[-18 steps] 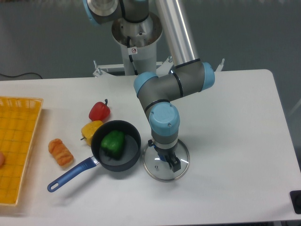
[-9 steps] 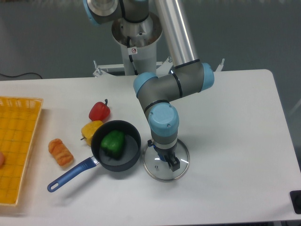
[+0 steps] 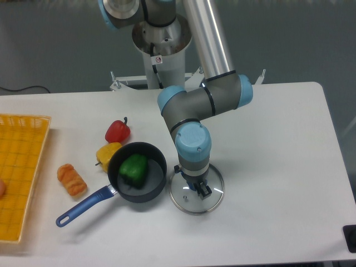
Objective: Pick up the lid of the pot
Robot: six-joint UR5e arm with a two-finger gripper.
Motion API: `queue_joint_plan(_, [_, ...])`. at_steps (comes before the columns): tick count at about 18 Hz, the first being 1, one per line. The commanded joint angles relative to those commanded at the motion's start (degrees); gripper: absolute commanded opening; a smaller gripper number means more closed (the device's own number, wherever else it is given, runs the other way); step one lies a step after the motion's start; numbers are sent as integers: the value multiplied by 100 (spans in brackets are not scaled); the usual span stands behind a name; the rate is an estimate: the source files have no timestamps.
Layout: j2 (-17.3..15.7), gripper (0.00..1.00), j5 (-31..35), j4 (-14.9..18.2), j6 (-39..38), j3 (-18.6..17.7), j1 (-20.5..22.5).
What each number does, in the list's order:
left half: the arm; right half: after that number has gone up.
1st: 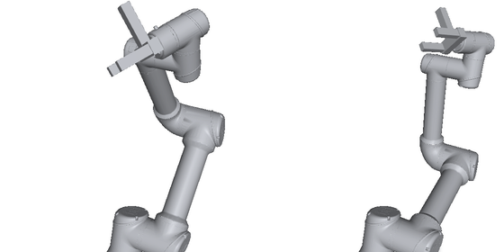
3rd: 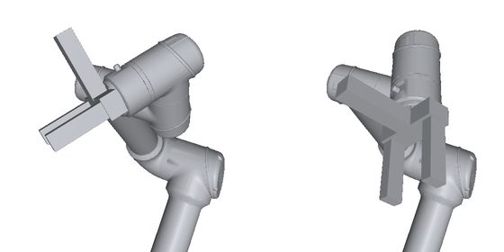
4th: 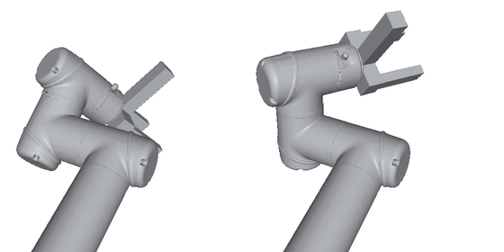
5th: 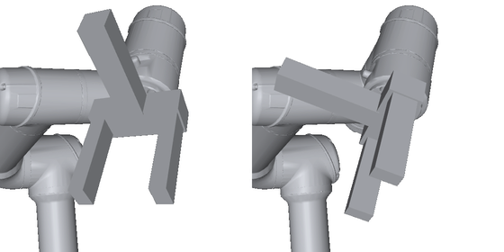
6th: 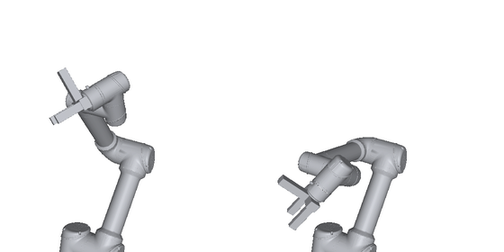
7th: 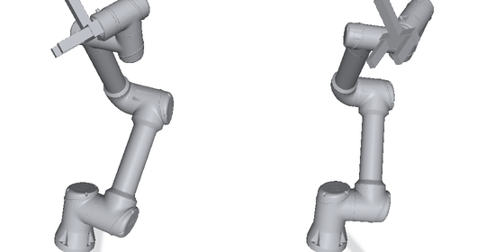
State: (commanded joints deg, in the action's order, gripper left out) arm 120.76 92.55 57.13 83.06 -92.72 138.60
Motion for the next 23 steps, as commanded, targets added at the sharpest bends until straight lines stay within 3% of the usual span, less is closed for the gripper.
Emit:
queue_joint_plan(9, [-18, 58, 202, 211, 18, 9, -18])
queue_joint_plan(23, [-246, 58, 53, 413, 35, 299, -167])
